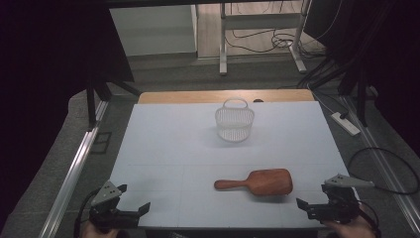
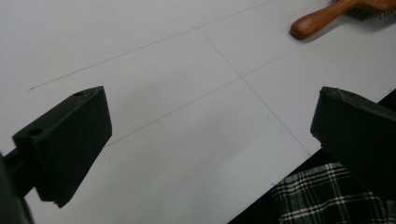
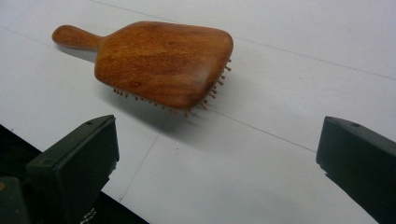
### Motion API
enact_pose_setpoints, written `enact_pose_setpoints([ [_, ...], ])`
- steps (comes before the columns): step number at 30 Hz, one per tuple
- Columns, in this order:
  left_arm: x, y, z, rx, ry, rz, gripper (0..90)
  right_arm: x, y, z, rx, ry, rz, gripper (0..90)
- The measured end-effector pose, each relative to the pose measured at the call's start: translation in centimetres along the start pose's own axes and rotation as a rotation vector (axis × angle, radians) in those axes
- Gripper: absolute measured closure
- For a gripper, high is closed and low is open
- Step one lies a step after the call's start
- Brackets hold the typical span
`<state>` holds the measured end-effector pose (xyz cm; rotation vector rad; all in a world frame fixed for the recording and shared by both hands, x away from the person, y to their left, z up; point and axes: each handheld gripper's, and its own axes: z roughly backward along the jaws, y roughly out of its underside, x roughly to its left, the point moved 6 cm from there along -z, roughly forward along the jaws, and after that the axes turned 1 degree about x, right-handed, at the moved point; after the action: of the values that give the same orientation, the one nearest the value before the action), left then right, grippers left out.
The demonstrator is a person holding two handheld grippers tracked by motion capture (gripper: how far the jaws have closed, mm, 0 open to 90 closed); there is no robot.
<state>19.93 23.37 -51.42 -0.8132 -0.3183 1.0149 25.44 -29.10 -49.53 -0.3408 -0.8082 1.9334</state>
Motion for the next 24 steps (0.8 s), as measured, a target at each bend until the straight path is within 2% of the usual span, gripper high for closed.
enact_pose_setpoints([
  [5, -0.11, 0.16, 0.22, -0.008, 0.003, -0.010, 0.1, 0.05, -0.11, -0.17, 0.007, 0.001, 0.004, 0.0],
  [24, 0.04, 0.24, 0.29, -0.009, 0.013, 0.010, 0.5, 0.47, -0.26, -0.38, 0.018, -0.025, 0.039, 0.0],
])
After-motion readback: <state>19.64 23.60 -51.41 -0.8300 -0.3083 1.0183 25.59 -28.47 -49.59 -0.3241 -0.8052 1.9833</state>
